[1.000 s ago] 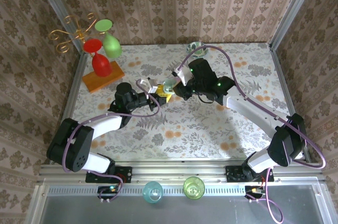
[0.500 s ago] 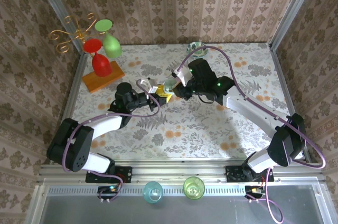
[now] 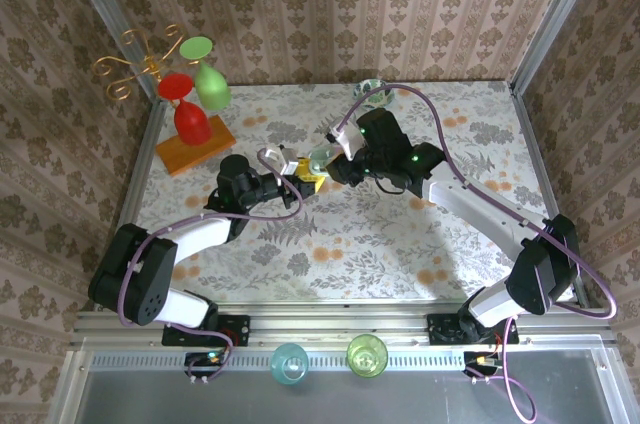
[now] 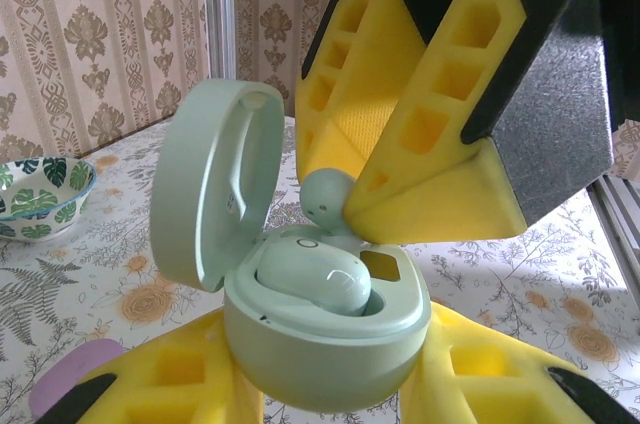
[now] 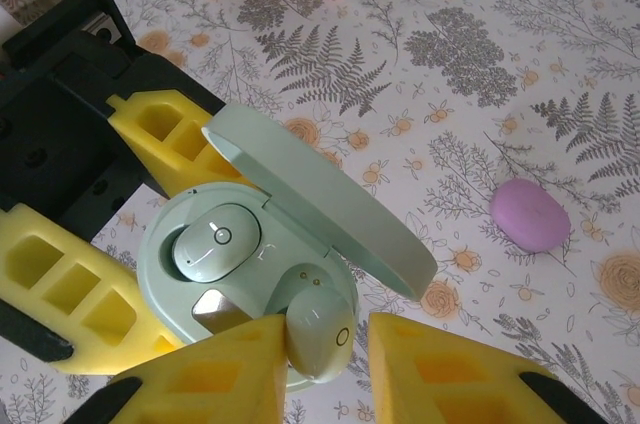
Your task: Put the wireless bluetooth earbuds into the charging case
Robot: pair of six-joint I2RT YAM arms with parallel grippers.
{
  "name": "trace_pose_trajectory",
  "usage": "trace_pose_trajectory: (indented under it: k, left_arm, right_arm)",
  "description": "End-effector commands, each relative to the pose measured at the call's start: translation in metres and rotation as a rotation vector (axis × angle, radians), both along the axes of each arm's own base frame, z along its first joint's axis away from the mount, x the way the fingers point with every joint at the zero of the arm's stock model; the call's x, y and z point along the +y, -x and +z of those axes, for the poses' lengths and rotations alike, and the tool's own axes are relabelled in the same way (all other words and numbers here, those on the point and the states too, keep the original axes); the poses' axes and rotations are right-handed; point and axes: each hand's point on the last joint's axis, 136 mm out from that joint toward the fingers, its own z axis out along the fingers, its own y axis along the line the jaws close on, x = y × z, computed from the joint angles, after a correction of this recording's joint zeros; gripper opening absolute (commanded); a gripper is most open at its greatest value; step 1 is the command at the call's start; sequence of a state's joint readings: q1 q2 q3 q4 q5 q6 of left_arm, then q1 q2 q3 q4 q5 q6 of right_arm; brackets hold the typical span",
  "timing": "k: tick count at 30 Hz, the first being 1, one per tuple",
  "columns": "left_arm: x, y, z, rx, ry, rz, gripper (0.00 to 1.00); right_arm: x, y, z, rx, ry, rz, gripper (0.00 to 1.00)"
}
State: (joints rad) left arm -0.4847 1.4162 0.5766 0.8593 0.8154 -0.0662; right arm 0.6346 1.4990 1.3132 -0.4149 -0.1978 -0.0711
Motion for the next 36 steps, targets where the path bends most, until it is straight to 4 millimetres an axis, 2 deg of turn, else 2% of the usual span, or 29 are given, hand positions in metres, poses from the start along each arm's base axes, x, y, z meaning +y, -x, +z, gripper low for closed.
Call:
trace_pose_trajectory:
  k: [1,8,17,21,25,29,36]
  left_arm:
    - [-0.003,0.001,0.020,-0.073,0.032,-0.023,0.26]
    - [-0.003,0.001,0.024,-0.078,0.037,-0.025,0.26]
    - [-0.002,0.003,0.023,-0.078,0.033,-0.022,0.26]
    - [-0.002,0.002,0.023,-0.074,0.033,-0.022,0.26]
    - [-0.003,0.001,0.022,-0.072,0.034,-0.023,0.26]
    - [-0.003,0.001,0.021,-0.073,0.034,-0.023,0.26]
    - [-0.002,0.001,0.018,-0.070,0.033,-0.019,0.26]
  right_arm:
    - [0.004,-0.003,0.016,-0.015,-0.058,-0.001,0.28]
    - [0.011,0.004,0.008,0.023,-0.048,0.070,0.24]
    - [-0.002,-0.001,-0.003,0.005,0.047,0.038,0.25]
    - [0.002,0.000,0.005,0.008,0.004,0.034,0.30]
    - [0.002,-0.002,0.016,-0.009,-0.039,0.015,0.31]
    - [0.003,-0.001,0.023,-0.013,-0.068,0.009,0.38]
    - [-0.004,-0.002,0.032,-0.007,-0.129,-0.018,0.45]
